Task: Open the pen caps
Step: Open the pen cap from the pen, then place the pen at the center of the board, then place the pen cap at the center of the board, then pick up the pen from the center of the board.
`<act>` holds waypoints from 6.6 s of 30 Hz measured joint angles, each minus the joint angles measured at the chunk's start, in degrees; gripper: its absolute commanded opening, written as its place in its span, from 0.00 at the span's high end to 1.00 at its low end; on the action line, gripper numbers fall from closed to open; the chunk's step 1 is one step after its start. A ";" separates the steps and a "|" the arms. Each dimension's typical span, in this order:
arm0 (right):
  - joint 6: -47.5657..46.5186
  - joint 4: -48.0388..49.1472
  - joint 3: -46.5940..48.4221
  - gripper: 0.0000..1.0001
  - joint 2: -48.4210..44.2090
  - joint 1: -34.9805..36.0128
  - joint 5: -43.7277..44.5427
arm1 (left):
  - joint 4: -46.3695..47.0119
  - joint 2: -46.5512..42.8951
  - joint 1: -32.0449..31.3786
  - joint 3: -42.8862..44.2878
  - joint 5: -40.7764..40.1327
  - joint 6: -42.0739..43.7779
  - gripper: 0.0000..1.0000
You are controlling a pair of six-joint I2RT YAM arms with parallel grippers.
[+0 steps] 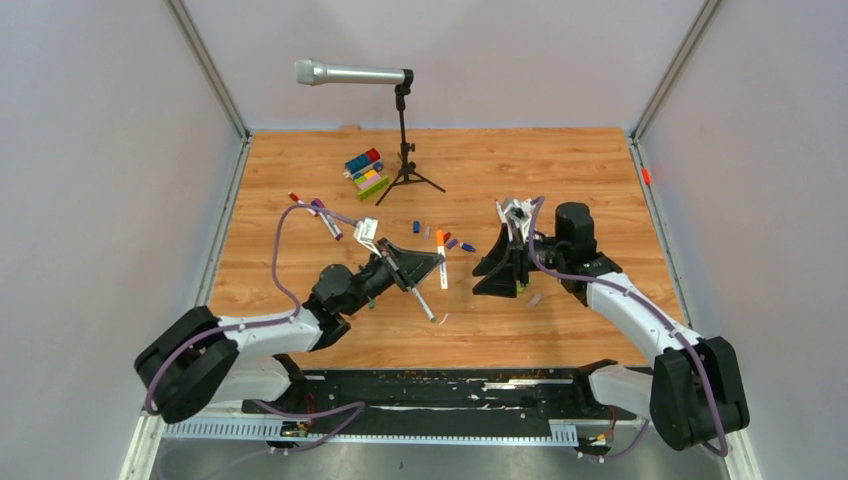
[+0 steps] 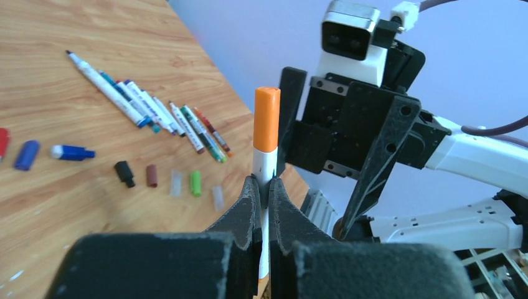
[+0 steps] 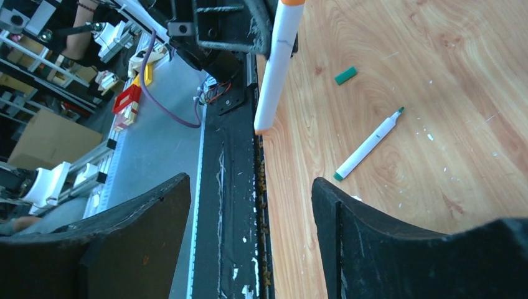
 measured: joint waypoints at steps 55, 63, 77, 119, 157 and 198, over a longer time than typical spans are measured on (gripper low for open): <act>12.52 8.09 -0.37 1.00 3.08 4.04 1.11 | 3.98 17.27 -2.93 17.92 7.32 -6.25 1.00; 12.41 11.06 0.90 1.00 4.57 7.10 5.86 | -8.83 12.59 3.76 22.64 13.84 -2.67 1.00; 3.34 0.39 0.22 1.00 7.32 12.37 2.60 | -9.31 -3.69 17.84 28.30 -1.62 3.28 1.00; 0.46 -17.92 14.86 0.88 31.78 24.96 46.66 | -76.56 2.78 9.35 12.59 -11.10 -3.82 0.91; -4.28 -23.69 18.03 0.63 30.38 24.96 46.10 | -79.73 4.24 8.02 16.74 -12.02 -3.37 0.42; -43.08 -46.10 21.03 0.55 14.73 -0.39 13.90 | -99.95 48.13 48.24 75.10 -19.23 14.82 0.54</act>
